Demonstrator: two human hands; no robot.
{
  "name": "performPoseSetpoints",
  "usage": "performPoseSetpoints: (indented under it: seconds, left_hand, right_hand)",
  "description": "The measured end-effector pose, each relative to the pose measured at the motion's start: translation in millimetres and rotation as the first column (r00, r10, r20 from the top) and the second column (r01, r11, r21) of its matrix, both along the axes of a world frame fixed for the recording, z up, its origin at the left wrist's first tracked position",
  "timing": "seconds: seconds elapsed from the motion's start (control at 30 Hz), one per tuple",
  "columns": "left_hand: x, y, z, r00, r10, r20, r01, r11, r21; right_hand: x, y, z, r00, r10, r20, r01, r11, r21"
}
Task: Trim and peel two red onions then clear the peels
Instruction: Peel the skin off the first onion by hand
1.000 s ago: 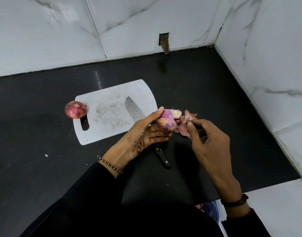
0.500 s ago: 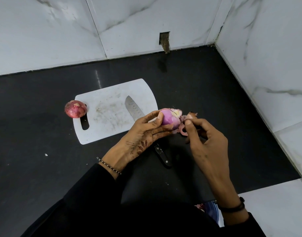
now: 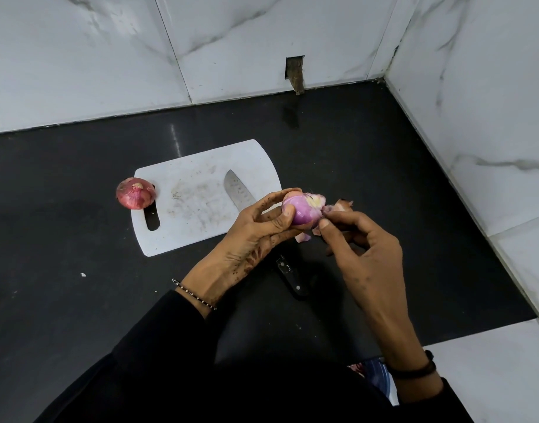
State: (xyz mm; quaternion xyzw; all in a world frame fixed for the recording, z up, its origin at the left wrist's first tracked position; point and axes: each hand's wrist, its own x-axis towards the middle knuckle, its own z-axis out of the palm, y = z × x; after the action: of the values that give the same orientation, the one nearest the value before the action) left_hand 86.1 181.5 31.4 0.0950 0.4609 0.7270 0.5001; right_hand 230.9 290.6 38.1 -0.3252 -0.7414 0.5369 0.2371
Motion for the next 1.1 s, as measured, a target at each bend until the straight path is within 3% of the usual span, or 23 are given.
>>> performPoseSetpoints:
  seconds: [0.1,0.4,1.1]
  left_hand:
    - [0.4,-1.4,-0.1,0.998,0.002,-0.065,-0.003,1.000,-0.013]
    - [3.4,0.1,2.2,0.999,0.027,-0.042,-0.030,0.998,-0.061]
    - [13.6,12.7,1.8,0.990,0.101,-0.094,-0.119,0.969,-0.214]
  right_hand:
    - [-0.6,1.2,-0.1,1.000,0.010,0.000,-0.010,1.000,-0.023]
    - [-2.3,-2.8,6.6,0.990,0.137,-0.044,-0.138,0.990,-0.028]
    - [-4.5,2.1,1.1,0.971,0.239,-0.022,-0.239,0.971,-0.002]
